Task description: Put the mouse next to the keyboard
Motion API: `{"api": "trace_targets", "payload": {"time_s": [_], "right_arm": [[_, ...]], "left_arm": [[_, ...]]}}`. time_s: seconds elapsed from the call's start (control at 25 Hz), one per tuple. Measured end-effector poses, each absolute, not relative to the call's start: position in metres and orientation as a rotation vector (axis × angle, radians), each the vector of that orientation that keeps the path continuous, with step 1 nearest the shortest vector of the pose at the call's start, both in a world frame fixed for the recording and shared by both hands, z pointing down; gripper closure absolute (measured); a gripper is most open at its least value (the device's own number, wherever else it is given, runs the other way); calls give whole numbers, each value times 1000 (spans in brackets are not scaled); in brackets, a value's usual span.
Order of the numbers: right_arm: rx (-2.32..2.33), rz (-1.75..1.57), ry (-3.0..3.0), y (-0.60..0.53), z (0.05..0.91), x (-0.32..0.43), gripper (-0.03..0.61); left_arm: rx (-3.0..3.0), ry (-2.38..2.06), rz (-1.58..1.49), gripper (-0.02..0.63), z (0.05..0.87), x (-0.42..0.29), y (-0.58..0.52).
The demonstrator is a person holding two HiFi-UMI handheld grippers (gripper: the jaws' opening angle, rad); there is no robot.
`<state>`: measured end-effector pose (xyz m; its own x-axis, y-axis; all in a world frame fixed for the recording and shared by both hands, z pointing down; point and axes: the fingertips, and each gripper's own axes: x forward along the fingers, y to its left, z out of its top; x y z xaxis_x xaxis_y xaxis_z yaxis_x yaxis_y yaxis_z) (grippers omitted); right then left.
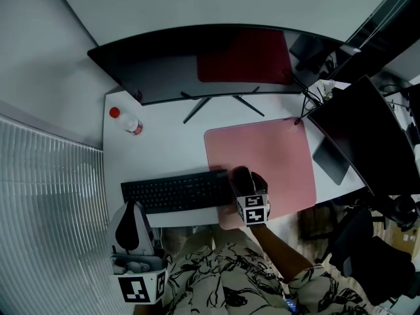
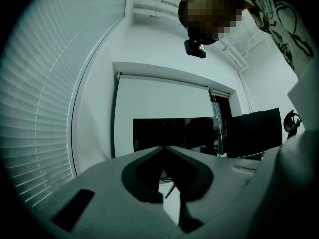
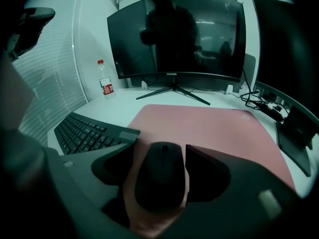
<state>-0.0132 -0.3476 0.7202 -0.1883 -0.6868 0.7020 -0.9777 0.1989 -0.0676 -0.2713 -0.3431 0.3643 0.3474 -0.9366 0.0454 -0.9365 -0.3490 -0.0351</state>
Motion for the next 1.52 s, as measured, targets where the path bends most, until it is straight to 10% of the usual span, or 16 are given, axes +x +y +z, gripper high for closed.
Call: {"api": "trace_targets", "payload": {"time_s": [0.32, 0.64, 1.52], "right_arm": [[1553, 650, -1972, -353, 700, -7, 294], [1666, 559, -2047, -358, 654, 5, 567], [1772, 367, -2391, -369, 490, 11, 572]], "left_arm": [[-2566, 1786, -54, 612, 360, -275, -341], [-2527, 1785, -7, 612, 346, -283, -338], [-2475, 1758, 53, 612, 324, -293, -334]]}}
